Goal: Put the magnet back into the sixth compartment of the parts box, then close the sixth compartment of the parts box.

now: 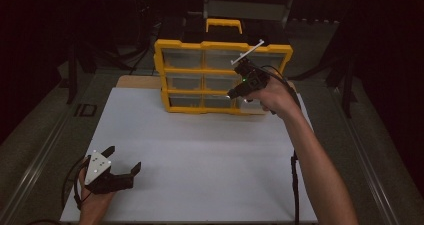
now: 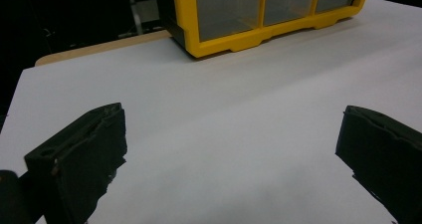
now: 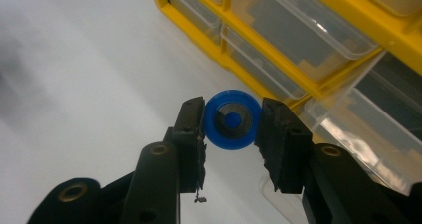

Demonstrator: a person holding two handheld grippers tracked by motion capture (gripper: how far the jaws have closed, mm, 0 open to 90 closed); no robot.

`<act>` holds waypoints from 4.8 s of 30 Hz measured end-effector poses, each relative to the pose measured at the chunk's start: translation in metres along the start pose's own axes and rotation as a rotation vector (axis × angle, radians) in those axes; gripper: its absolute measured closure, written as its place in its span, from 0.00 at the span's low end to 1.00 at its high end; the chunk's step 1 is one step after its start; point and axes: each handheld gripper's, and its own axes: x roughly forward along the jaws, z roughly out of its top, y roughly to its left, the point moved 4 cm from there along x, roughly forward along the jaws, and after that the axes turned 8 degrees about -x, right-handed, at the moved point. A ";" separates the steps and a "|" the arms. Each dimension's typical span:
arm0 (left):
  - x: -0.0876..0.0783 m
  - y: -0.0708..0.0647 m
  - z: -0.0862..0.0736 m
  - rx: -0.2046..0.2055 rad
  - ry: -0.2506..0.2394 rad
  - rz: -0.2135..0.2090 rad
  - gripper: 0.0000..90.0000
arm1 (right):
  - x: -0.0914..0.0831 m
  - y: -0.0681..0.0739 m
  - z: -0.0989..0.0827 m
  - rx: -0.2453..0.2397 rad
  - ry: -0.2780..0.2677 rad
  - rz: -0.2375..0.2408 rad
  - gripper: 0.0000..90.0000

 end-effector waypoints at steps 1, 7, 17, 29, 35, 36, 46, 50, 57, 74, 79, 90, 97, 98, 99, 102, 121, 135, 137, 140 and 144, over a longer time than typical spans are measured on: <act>0.000 0.000 0.000 0.000 0.000 0.000 0.00 | -0.001 -0.001 0.000 0.003 -0.001 -0.001 0.70; 0.000 0.000 0.000 0.000 0.000 -0.001 0.00 | -0.004 -0.006 0.001 0.018 0.000 -0.011 0.70; 0.000 0.000 0.000 -0.001 -0.002 0.001 0.00 | -0.006 -0.012 0.001 0.039 0.012 -0.032 0.70; -0.001 0.001 0.000 -0.001 -0.004 0.002 0.00 | -0.010 -0.020 -0.002 0.068 0.016 -0.047 0.70; -0.001 0.001 0.000 -0.002 -0.004 0.003 0.00 | -0.010 -0.023 -0.002 0.082 0.022 -0.058 0.70; -0.001 0.001 0.000 -0.001 -0.004 0.003 0.00 | -0.010 -0.024 -0.003 0.085 0.022 -0.060 0.70; -0.001 0.001 0.000 0.000 -0.004 0.003 0.00 | -0.010 -0.028 -0.004 0.104 0.033 -0.073 0.70; -0.002 0.001 0.000 -0.001 -0.004 0.004 0.00 | -0.009 -0.029 -0.004 0.107 0.035 -0.077 0.70; -0.001 0.001 0.000 -0.002 -0.004 0.003 0.00 | -0.007 -0.030 -0.006 0.105 0.054 -0.088 0.70; -0.001 0.002 0.000 -0.003 -0.002 0.006 0.00 | -0.011 -0.041 -0.014 0.138 0.051 -0.101 0.70; 0.000 0.002 0.000 -0.001 0.000 0.006 0.00 | -0.014 -0.044 -0.018 0.146 0.056 -0.106 0.70; -0.001 0.002 0.000 -0.004 -0.002 0.008 0.00 | -0.018 -0.052 -0.027 0.163 0.069 -0.124 0.70; -0.001 0.002 0.000 -0.003 -0.003 0.007 0.00 | -0.018 -0.054 -0.031 0.170 0.079 -0.132 0.70; -0.001 0.002 0.000 -0.003 -0.003 0.008 0.00 | -0.018 -0.054 -0.031 0.170 0.079 -0.134 0.70; -0.001 0.002 0.000 -0.003 -0.004 0.008 0.00 | -0.018 -0.055 -0.031 0.171 0.079 -0.134 0.70; -0.001 0.002 0.000 -0.005 -0.006 0.008 0.00 | -0.017 -0.056 -0.032 0.174 0.081 -0.137 0.70; -0.002 0.003 0.001 -0.006 -0.007 0.010 0.00 | -0.020 -0.057 -0.034 0.187 0.049 -0.153 0.22; -0.001 0.002 0.001 -0.009 -0.008 0.009 0.00 | -0.021 -0.053 -0.034 0.163 0.027 -0.129 0.25; -0.001 0.002 0.000 -0.006 -0.006 0.010 0.00 | -0.022 -0.053 -0.035 0.160 0.025 -0.133 0.25; -0.001 0.002 0.000 -0.006 -0.006 0.009 0.00 | -0.024 -0.053 -0.036 0.161 0.017 -0.134 0.26; -0.001 0.003 0.000 -0.007 -0.005 0.010 0.00 | -0.025 -0.052 -0.038 0.154 0.014 -0.134 0.26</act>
